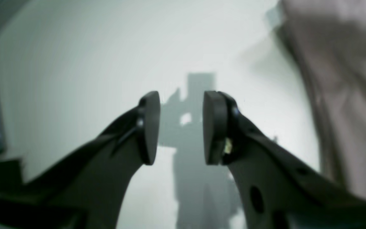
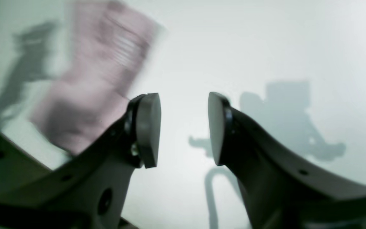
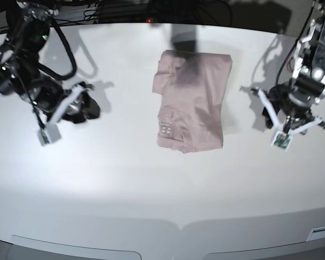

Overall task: Fold the T-shirt properly
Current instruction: 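Release the bundle and lift both grippers away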

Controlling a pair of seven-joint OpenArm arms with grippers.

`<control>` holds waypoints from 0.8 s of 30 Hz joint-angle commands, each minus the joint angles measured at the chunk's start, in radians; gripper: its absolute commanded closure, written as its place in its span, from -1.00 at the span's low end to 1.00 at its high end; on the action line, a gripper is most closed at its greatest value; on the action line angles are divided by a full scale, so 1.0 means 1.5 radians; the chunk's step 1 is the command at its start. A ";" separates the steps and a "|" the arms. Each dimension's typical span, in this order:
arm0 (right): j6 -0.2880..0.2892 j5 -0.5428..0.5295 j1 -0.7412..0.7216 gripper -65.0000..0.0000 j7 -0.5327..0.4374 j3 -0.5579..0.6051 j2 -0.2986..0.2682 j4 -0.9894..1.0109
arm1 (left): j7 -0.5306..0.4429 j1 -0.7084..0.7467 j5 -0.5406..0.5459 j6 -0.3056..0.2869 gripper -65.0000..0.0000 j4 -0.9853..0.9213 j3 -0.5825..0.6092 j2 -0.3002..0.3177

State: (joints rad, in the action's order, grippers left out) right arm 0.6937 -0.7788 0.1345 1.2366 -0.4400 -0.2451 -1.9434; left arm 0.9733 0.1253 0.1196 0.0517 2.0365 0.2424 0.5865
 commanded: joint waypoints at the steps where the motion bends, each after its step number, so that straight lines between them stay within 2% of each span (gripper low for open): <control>1: 0.003 -0.012 0.013 0.22 -0.007 -0.021 -0.018 -0.012 | -0.006 0.016 -0.020 0.012 0.32 0.026 -0.005 0.019; 5: 0.003 -0.028 0.107 0.22 0.011 -0.104 -0.048 -0.043 | 0.019 0.103 -0.098 0.058 0.32 0.068 -0.005 0.059; 10: 0.003 -0.119 0.233 0.22 0.059 -0.234 -0.049 -0.134 | 0.046 0.213 -0.204 0.115 0.32 0.091 -0.005 0.100; 12: 0.003 -0.147 0.283 0.22 0.065 -0.289 -0.049 -0.173 | 0.061 0.257 -0.260 0.150 0.32 0.092 -0.005 0.110; 18: 0.003 -0.222 0.384 0.22 0.091 -0.421 -0.041 -0.240 | 0.138 0.384 -0.482 0.262 0.32 0.092 -0.005 0.110; 21: 0.003 -0.239 0.405 0.22 0.095 -0.451 -0.031 -0.241 | 0.195 0.439 -0.593 0.306 0.32 0.092 -0.005 0.110; 24: 0.003 -0.240 0.421 0.22 0.094 -0.452 -0.017 -0.240 | 0.232 0.488 -0.672 0.330 0.32 0.092 -0.005 0.108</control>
State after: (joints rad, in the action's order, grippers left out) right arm 0.6987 -1.1072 0.7559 1.3884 -1.1110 -0.2596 -2.2910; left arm 1.3144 0.8494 -0.8673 0.5255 2.1574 0.2401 0.7372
